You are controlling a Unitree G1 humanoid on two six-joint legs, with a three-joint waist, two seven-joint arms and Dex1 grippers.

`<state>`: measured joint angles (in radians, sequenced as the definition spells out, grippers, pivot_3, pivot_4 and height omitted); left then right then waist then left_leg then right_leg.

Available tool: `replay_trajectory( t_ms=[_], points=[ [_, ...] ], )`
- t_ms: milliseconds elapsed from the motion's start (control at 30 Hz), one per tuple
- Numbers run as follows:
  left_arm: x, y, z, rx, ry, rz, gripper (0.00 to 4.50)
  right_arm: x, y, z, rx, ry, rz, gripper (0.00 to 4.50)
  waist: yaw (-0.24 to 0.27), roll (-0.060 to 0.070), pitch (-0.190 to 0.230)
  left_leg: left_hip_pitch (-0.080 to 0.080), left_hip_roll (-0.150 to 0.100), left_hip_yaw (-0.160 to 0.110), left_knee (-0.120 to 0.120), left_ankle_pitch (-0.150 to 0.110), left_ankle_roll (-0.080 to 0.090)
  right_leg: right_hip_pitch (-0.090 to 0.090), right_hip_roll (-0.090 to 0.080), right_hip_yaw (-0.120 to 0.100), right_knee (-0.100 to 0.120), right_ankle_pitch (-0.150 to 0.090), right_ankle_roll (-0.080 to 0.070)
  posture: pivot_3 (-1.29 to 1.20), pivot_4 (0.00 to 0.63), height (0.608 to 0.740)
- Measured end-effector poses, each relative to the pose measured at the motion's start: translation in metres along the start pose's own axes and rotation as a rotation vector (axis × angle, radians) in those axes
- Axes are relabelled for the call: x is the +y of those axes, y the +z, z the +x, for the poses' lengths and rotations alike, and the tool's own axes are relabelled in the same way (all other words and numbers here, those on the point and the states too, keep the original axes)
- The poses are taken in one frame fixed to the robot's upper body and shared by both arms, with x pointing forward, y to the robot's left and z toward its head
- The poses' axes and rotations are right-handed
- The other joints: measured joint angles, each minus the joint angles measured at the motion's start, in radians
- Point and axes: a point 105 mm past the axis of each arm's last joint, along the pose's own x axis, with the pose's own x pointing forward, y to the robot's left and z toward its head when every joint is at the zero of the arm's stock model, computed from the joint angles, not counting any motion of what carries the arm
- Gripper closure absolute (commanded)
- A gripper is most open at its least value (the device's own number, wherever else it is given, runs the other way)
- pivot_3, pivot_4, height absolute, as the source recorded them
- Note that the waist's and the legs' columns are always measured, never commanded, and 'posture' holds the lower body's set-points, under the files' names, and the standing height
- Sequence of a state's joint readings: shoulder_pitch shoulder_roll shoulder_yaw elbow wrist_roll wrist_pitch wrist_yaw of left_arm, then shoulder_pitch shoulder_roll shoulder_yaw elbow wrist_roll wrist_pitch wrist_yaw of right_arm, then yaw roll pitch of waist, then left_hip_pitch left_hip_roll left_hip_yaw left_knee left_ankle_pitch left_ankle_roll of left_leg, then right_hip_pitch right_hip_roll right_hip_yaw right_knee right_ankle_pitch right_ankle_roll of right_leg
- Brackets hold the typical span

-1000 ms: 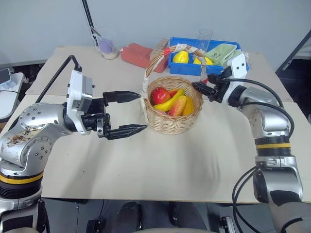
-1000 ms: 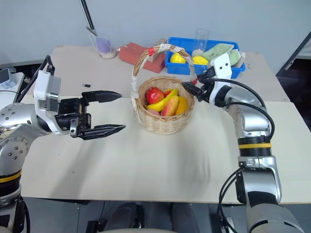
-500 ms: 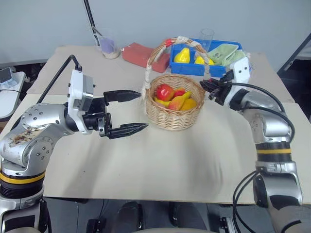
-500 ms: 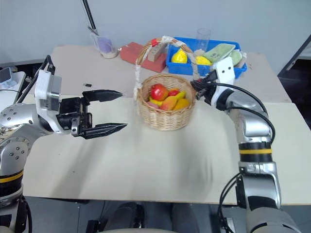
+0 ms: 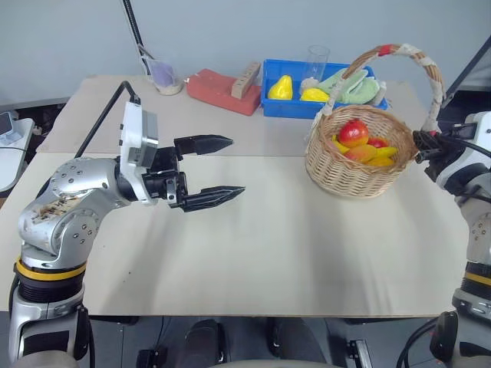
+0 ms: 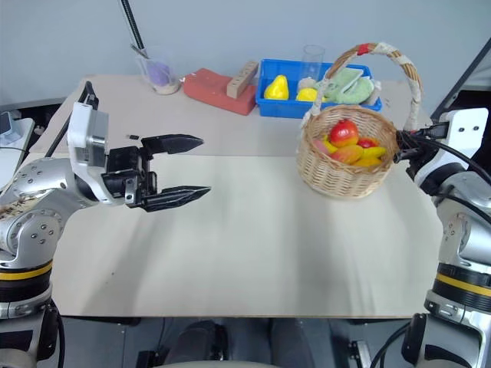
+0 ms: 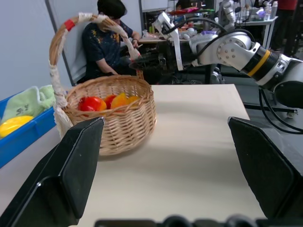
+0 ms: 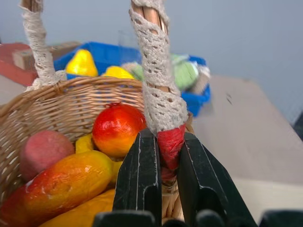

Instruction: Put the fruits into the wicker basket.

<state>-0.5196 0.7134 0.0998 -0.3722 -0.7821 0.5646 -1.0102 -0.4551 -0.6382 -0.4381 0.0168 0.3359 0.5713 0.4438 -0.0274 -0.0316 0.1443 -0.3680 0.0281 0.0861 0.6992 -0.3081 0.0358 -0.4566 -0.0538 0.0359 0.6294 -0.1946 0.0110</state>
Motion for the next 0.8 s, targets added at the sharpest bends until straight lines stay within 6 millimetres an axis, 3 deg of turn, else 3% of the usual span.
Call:
replay_trajectory(
  t_ms=[67, 233, 400, 667, 800],
  points=[
    [0.002, -0.001, -0.001, 0.005, 0.012, 0.004, 0.00, -0.001, -0.007, 0.003, 0.008, -0.012, 0.024, 3.36, -0.001, 0.000, 0.000, 0.000, 0.000, 0.000, 0.000, 0.000, 0.000, 0.000, 0.000, 0.000, 0.000, 0.000, 0.000, 0.00, 0.150, 0.703],
    [0.006, -0.004, -0.003, 0.015, 0.047, 0.016, 0.00, -0.002, 0.011, 0.008, -0.064, -0.024, 0.015, 1.70, 0.004, 0.001, 0.000, 0.000, 0.001, 0.000, 0.000, 0.000, 0.000, 0.000, -0.001, 0.000, -0.001, 0.000, 0.000, 0.00, 0.150, 0.703],
    [0.010, -0.011, -0.009, 0.050, 0.103, 0.015, 0.00, -0.005, 0.008, -0.005, -0.001, 0.052, -0.029, 0.03, 0.020, 0.001, 0.000, -0.001, 0.000, 0.000, 0.001, 0.000, 0.000, 0.000, -0.002, 0.000, -0.001, 0.000, 0.001, 0.00, 0.150, 0.703],
    [0.024, -0.040, -0.046, 0.257, 0.260, 0.049, 0.00, -0.027, 0.006, -0.049, 0.206, 0.206, -0.156, 0.03, 0.015, 0.001, 0.000, 0.000, 0.001, 0.000, 0.001, 0.000, 0.001, 0.001, -0.001, 0.000, -0.002, 0.000, 0.001, 0.00, 0.150, 0.703],
    [0.024, -0.062, -0.078, 0.436, 0.323, 0.023, 0.00, -0.005, -0.014, -0.079, 0.368, 0.432, -0.259, 0.03, 0.011, 0.001, -0.001, 0.001, 0.003, 0.000, -0.002, 0.000, 0.001, 0.000, 0.000, 0.000, -0.002, -0.001, 0.002, 0.00, 0.150, 0.703]
  ],
)
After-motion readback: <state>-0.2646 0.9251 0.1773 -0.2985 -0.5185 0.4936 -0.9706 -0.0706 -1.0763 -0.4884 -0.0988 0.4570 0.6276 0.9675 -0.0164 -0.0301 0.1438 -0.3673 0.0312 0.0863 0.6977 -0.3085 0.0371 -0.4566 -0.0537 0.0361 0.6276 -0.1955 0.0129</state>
